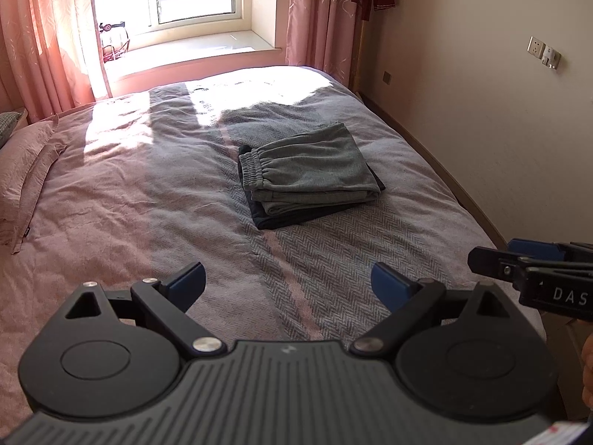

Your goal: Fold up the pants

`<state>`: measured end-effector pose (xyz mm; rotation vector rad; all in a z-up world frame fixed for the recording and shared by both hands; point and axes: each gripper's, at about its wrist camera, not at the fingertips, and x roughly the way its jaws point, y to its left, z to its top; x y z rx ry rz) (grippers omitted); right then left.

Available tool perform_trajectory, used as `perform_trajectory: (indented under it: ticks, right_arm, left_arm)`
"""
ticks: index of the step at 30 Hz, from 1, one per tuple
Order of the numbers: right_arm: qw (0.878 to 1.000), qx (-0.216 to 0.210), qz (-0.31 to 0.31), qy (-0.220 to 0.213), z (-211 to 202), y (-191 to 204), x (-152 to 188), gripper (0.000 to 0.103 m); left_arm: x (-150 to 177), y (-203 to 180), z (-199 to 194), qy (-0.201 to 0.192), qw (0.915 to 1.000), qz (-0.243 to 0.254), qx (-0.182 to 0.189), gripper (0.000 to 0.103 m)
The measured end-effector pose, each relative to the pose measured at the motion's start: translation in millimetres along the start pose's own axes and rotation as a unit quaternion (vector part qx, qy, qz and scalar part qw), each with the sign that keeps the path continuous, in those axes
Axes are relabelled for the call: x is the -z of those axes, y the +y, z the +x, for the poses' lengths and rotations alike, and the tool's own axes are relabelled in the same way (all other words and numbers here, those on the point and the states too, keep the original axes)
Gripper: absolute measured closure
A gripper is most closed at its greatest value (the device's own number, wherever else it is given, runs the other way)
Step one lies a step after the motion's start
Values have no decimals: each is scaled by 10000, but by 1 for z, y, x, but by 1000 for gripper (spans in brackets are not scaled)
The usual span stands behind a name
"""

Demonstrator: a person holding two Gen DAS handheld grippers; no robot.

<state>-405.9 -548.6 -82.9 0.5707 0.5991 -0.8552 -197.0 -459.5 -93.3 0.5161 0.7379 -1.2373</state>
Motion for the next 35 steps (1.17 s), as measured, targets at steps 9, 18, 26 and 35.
perform_trajectory:
  ticks: [9, 18, 26, 35]
  right_arm:
    - [10000, 8, -9, 22, 0, -1, 1, 44]
    - [9999, -37, -62, 83, 5, -2, -2, 44]
    - [9998, -54, -98, 148, 13, -3, -7, 44]
    - [9997, -64, -92, 208, 21, -11, -14, 44]
  left_arm:
    - [-1, -4, 6, 65, 10000, -3, -10, 9]
    - [-3, -3, 10, 77, 10000, 1, -14, 9]
    - [-8, -4, 17, 141, 9999, -1, -11, 9]
    - [-17, -11, 29, 169, 9998, 58, -25, 9]
